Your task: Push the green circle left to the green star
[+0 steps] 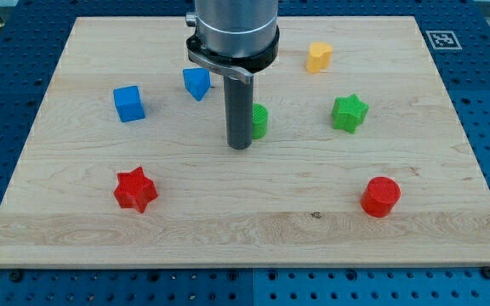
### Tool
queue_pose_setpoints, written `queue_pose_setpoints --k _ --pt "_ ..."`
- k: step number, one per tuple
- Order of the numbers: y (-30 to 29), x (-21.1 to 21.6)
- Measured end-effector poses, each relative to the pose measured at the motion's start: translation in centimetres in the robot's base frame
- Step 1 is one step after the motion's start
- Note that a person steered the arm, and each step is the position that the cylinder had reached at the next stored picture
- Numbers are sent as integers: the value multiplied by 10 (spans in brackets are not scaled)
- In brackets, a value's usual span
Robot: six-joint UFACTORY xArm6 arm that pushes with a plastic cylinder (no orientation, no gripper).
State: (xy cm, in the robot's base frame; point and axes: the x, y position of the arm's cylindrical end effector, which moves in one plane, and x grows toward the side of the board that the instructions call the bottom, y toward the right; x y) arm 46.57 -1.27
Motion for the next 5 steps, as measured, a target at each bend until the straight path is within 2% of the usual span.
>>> queue_pose_setpoints --k 5 --pt "-13 -11"
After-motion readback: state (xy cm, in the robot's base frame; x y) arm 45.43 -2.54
